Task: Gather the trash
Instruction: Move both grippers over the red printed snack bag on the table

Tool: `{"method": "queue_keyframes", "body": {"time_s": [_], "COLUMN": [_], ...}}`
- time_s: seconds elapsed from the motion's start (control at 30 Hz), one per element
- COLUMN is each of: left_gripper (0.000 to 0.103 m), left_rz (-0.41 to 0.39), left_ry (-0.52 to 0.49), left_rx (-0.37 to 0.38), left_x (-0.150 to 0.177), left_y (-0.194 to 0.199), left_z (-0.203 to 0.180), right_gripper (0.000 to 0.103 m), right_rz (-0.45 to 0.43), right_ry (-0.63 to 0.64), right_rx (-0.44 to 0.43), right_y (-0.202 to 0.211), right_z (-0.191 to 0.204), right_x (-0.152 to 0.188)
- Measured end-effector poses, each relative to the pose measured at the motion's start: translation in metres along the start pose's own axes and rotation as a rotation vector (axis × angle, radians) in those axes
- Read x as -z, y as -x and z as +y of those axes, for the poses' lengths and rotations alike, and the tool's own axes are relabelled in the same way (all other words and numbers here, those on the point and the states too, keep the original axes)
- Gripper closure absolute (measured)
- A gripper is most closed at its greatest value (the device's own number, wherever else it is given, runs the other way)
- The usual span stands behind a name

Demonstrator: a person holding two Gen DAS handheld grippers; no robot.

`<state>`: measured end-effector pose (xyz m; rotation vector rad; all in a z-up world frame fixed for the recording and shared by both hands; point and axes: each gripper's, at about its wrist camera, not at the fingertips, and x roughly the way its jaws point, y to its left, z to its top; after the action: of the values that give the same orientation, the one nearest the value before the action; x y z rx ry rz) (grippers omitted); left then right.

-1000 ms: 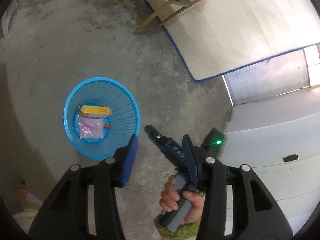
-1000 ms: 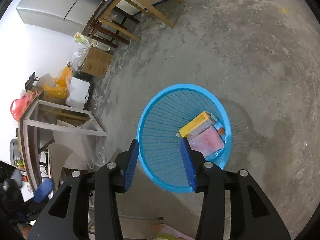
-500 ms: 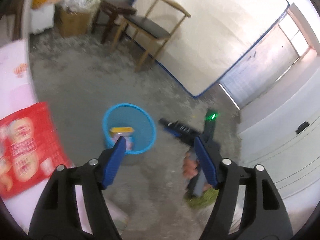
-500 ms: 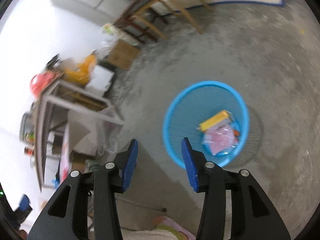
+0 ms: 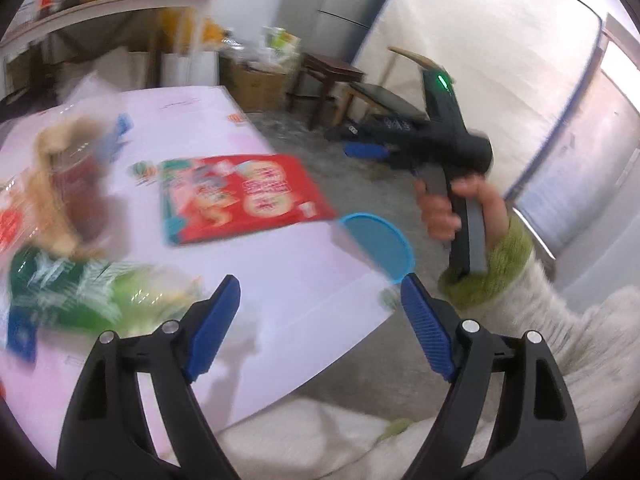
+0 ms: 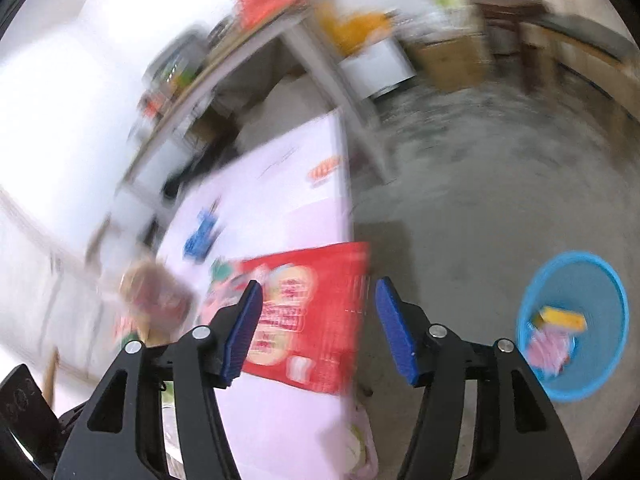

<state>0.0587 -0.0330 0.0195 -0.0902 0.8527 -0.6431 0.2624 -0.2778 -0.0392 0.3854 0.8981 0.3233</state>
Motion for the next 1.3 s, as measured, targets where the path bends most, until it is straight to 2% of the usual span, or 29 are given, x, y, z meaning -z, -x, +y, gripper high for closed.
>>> {"method": "queue_keyframes", "body": {"time_s": [0.17, 0.37, 0.43, 0.57, 0.9, 1.07, 1.3], "left_gripper": [0.025, 0.025, 0.025, 0.025, 0.025, 0.025, 0.027], "left_rz": [-0.016, -0.038, -0.041, -0.058, -0.084, -0.120, -0.088], "left_ry": [0.079, 0.110, 0.115, 0.139, 0.256, 0.208, 0.176], "left_rx": [-0.034, -0.039, -0.047, -0.070, -0.012, 0.025, 0.044], "left_x": [0.030, 0.050, 0.053, 0.058, 0.065, 0.065, 0.066], "left_y": [0.013, 0.023, 0.025, 0.030, 0.039, 0.044, 0.038], "left_z": [0.025, 0.037, 0.043, 0.059, 0.099, 0.092, 0.085], "right_gripper": [0.043, 0.043, 0.043, 0.043, 0.043, 0.043, 0.043], "right_rz": [0.136, 0.241, 0.267, 0.322, 0.381, 0.406, 0.393], "right_ry": [0.124, 0.148, 0.168, 0.154, 0.123, 0.088, 0.089], "right_rx": [0.074, 0.195, 0.230, 0.217, 0.200, 0.184, 0.213], "right_y": [-0.070, -0.115, -0.112, -0.096, -0.055, -0.044, -0.030], "right_z": [0.043, 0.034, 0.035, 0.041, 0.055, 0.056, 0.056], "right_x": [-0.031, -0.045, -0.038, -0.021, 0.042, 0.058, 0.073]}}
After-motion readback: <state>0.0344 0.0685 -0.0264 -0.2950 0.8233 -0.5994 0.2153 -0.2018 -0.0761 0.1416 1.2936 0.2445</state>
